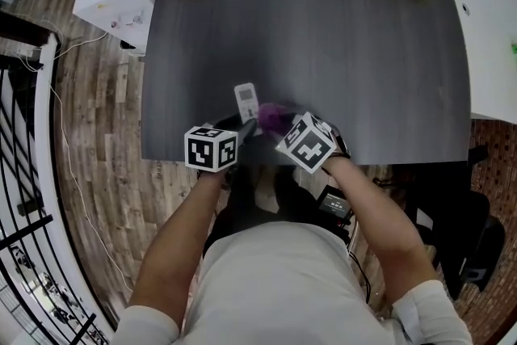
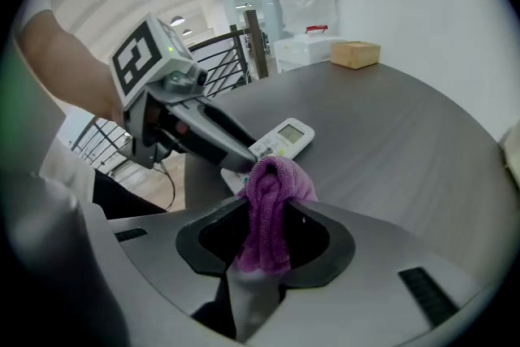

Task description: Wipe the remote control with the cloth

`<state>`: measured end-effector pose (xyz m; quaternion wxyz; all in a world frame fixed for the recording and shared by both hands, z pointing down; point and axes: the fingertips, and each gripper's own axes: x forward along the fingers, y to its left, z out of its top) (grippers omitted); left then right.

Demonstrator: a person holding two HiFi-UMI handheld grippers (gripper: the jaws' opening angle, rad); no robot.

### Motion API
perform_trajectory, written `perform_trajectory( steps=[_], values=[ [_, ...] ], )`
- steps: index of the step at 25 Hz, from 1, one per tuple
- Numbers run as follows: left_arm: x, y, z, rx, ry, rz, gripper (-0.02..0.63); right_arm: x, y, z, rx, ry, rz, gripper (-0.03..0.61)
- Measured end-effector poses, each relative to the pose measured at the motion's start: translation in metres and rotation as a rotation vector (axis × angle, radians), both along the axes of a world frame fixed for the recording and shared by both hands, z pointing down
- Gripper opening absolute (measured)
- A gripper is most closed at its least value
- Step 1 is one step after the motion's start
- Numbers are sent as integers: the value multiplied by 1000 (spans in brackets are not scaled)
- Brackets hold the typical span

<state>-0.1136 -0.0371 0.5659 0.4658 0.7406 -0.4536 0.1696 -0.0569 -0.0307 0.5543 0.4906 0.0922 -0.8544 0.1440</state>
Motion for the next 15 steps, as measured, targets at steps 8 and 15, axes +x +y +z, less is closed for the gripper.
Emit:
perform_trajectory(
  steps=[8,15],
  values=[
    [-2,1,-2,8,18,34,166,18,80,-12,-113,-66,-37,127],
    [-27,-3,-40,198,-90,320,169,39,57,-23,-97,-128,132,129]
  ],
)
